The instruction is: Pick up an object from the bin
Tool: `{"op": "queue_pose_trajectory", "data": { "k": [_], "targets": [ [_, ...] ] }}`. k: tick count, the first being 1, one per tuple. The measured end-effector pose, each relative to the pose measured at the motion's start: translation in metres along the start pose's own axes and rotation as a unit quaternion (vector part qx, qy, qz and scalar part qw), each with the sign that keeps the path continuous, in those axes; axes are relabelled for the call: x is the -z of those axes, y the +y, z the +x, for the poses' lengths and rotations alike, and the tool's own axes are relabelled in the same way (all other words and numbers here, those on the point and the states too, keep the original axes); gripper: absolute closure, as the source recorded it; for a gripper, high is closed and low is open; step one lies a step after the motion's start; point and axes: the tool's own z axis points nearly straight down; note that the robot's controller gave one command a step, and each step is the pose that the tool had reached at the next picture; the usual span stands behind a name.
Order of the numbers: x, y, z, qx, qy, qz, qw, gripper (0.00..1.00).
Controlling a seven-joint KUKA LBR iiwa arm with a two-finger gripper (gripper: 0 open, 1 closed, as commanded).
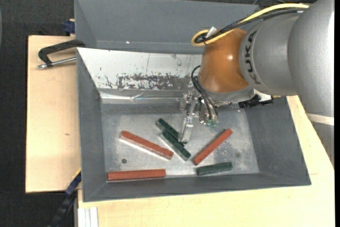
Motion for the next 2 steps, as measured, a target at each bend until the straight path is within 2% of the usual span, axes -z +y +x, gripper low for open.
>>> {"op": "queue_pose_trajectory", "data": {
  "k": [1, 2],
  "targets": [
    [0.003, 0.0, 0.001, 0.0, -0.0004, 0.0, 1.0, 0.0],
    [0.017, 0.015, 0.044, -0.027, 0.0014, 0.001, 0.9996, 0.0]
  ]
}}
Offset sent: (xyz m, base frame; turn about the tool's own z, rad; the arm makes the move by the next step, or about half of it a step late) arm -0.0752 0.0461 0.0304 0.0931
